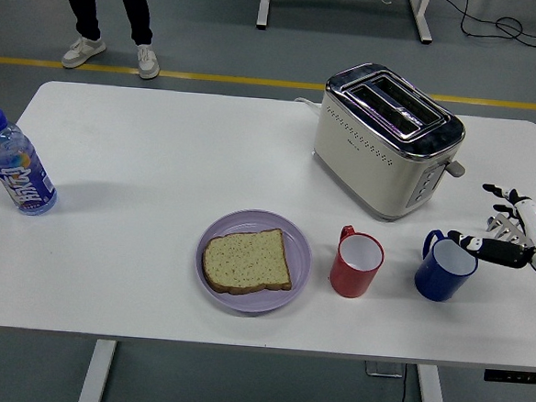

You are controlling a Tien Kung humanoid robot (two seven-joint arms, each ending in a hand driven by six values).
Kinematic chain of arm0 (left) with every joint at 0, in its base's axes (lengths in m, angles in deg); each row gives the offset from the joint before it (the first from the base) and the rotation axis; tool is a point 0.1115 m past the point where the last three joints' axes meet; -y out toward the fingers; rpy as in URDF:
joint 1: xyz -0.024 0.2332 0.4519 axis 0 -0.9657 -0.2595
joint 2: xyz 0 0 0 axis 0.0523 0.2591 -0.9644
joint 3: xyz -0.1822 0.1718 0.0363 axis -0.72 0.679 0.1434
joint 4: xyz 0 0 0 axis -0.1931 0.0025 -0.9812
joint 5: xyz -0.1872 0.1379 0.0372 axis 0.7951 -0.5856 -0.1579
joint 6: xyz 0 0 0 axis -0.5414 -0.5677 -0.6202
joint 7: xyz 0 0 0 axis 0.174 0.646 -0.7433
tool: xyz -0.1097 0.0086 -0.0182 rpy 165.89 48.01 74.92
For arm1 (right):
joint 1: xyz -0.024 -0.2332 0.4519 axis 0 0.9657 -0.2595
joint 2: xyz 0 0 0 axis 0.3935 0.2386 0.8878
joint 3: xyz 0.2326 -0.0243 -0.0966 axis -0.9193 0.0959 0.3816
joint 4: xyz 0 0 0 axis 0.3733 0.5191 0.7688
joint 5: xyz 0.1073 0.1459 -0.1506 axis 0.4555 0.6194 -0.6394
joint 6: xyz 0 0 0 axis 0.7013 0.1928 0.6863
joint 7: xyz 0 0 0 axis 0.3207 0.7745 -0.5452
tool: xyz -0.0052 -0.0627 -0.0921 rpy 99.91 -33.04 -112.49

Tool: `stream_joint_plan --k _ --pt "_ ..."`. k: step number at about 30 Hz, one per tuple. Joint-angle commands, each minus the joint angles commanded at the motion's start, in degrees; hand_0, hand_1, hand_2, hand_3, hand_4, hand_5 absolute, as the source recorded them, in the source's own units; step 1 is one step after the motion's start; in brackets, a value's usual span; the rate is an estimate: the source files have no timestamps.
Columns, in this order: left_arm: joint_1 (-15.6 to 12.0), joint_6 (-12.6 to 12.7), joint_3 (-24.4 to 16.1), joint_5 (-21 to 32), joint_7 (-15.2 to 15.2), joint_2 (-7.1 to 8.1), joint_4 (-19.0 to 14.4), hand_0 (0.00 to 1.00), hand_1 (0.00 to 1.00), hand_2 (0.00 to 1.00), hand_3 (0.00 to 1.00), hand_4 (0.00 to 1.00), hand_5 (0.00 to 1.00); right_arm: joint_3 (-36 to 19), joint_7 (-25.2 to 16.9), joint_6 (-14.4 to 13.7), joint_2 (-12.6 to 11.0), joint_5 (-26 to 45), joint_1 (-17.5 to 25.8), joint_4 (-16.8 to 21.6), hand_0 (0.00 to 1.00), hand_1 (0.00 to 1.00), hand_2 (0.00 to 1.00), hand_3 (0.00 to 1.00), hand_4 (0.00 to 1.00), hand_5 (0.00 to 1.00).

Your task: Pick up the cup,pour liquid into bread,place the cup on the desk

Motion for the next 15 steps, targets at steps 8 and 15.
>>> stream_joint_plan --k 8,15 --pt "-0.1 0.0 -0.2 -0.5 0.2 -0.04 0.0 0.688 0.698 0.701 0.558 0.251 0.998 1.6 2.2 -0.9 0.5 -1.1 -0.4 -1.5 0.940 0.857 0.940 0.880 0.970 0.280" --pt "-0.2 0.1 -0.7 -1.3 0.5 -0.10 0.0 0.688 0.697 0.701 0.556 0.252 0.998 2.7 4.0 -1.6 0.8 -2.1 -0.7 -2.6 0.938 0.848 0.929 0.869 0.972 0.288"
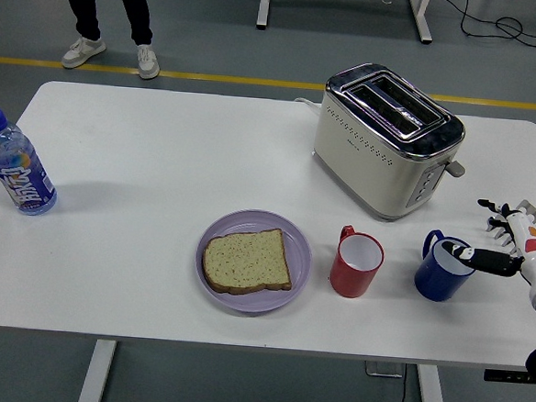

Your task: Pick up the cup,pour liquid into bread,place the cup on the desk

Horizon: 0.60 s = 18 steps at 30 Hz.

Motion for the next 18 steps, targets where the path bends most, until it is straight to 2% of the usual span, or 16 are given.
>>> stream_joint_plan --k 10,18 --pt "-0.4 0.0 -0.8 -1.5 0.5 -0.09 0.0 0.687 0.697 0.701 0.556 0.254 0.998 1.8 2.4 -1.3 0.4 -0.7 -0.4 -0.4 0.932 0.835 0.907 0.841 0.973 0.317" --pt "-0.5 0.0 -0.8 -1.5 0.5 -0.06 0.0 0.688 0.697 0.700 0.556 0.256 0.998 2.8 4.1 -0.9 0.4 -1.2 -0.5 -0.2 0.930 0.820 0.886 0.826 0.972 0.333"
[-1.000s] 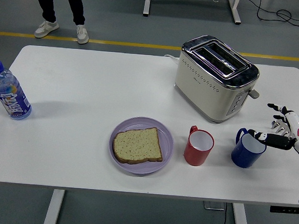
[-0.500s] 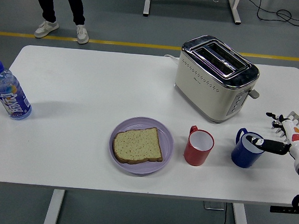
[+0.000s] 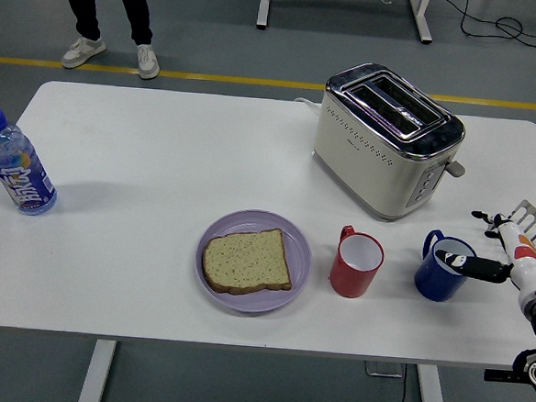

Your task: Pick up the cup,pour liquid into bread,place the cup on the desk

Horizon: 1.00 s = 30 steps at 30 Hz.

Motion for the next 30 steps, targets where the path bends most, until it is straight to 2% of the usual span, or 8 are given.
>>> stream_joint_plan --k 15,18,19,30 --pt "0.3 0.0 0.9 1.8 -0.6 0.05 0.0 0.688 0.697 0.700 0.554 0.257 0.998 2.5 3.9 0.7 0.7 -3.1 -1.7 -1.0 0.924 0.786 0.874 0.818 0.987 0.390" --pt "0.5 0.0 1.0 1.9 -0.6 0.04 0.0 0.688 0.697 0.700 0.554 0.257 0.998 2.6 4.2 0.8 1.0 -3.3 -2.0 -1.5 0.924 0.786 0.874 0.818 0.987 0.390" --pt "0.5 0.0 1.0 2.0 -0.6 0.04 0.0 0.687 0.697 0.700 0.556 0.257 0.998 2.7 4.3 0.9 1.0 -3.4 -2.1 -1.7 0.881 0.773 0.861 0.811 0.992 0.406" --pt "0.5 0.0 1.1 2.1 -0.7 0.03 0.0 0.688 0.698 0.701 0.555 0.256 0.998 3.6 4.4 1.3 2.0 -3.1 -3.3 -3.5 0.870 0.748 0.848 0.810 0.986 0.399"
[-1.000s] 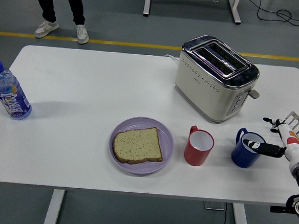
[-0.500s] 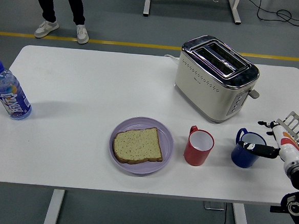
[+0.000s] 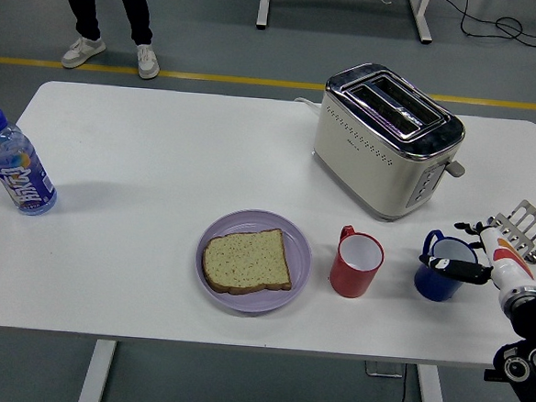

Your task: Pick up the cup,pour liquid into bread,place the cup on the desk

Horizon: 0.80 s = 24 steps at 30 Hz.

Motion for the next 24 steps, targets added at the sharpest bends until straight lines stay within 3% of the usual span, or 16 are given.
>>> stream_joint_plan --k 24 --pt "0.2 0.0 0.2 0.4 -0.2 0.03 0.0 0.689 0.699 0.703 0.557 0.257 0.998 0.6 0.0 -0.5 1.2 -2.1 -1.4 -3.7 0.870 0.729 0.831 0.804 0.984 0.425"
